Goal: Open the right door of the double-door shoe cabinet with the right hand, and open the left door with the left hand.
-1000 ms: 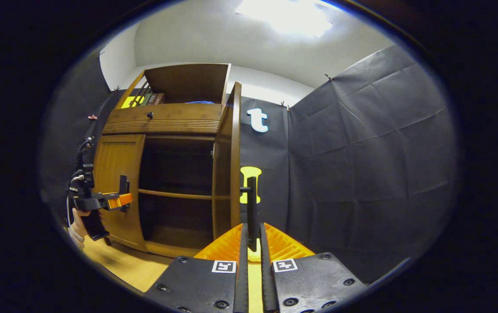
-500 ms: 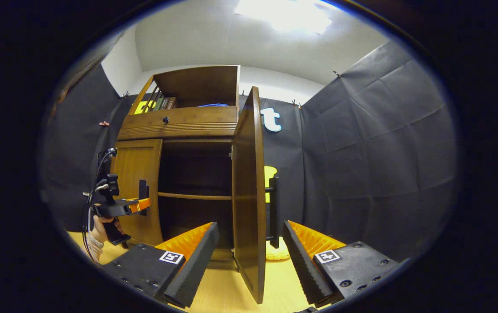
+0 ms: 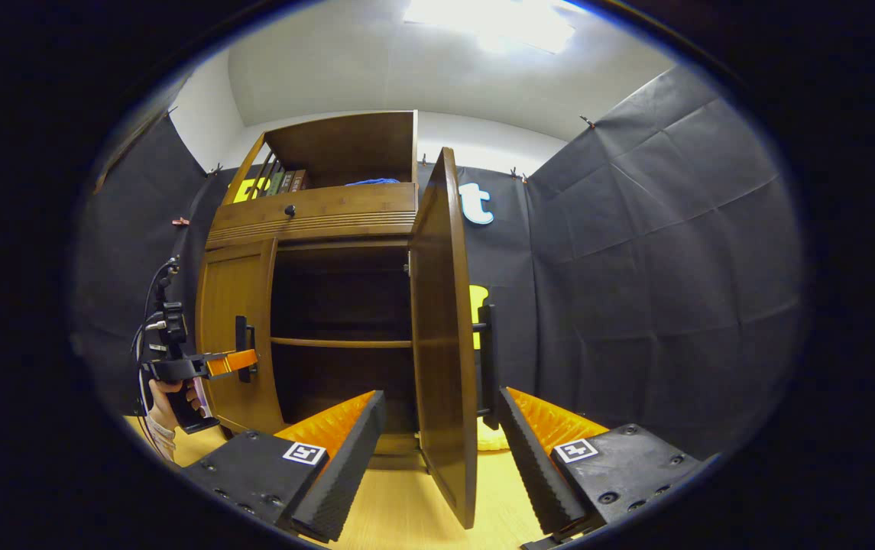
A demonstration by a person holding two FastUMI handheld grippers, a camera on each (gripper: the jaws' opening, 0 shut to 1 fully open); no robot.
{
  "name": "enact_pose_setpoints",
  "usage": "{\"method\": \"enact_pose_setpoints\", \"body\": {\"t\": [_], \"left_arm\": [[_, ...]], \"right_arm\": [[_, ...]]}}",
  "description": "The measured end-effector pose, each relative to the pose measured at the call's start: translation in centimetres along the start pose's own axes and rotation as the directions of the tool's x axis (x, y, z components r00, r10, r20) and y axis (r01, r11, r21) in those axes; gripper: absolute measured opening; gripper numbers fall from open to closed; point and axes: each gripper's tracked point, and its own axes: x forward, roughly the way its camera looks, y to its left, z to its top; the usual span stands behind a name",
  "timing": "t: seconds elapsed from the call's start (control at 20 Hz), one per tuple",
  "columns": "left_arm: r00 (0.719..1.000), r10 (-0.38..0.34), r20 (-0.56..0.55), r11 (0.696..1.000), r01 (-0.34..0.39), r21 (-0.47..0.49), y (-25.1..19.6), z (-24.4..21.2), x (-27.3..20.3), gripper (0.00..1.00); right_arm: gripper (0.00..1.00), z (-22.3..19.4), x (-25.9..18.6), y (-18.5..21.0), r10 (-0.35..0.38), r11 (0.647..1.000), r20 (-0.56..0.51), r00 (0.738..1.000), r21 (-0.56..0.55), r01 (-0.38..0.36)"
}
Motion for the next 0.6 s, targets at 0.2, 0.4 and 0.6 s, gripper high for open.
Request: {"method": "enact_pose_setpoints", "body": {"t": [0.2, 0.4, 0.6], "left_arm": [[0.996, -0.084, -0.008, 0.995, 0.083, -0.050, -0.2, 0.5, -2.9, 0.34], [0.990, -0.136, -0.031, 0.990, 0.135, -0.039, 0.2, 1.0, -5.7, 0.34], [0.985, -0.171, -0.030, 0.985, 0.170, -0.026, 1.0, 1.7, -8.9, 0.33]], "right_arm": [[0.93, 0.8, -0.1, 1.6, 0.012, 1.000, 0.018, 1.000, -0.017, -0.012], [0.90, 0.0, -0.1, 3.9, 0.043, 0.999, 0.002, 0.999, -0.025, -0.043], [0.90, -1.2, 0.7, 6.1, 0.071, 0.997, -0.032, 0.997, -0.013, -0.072]]}}
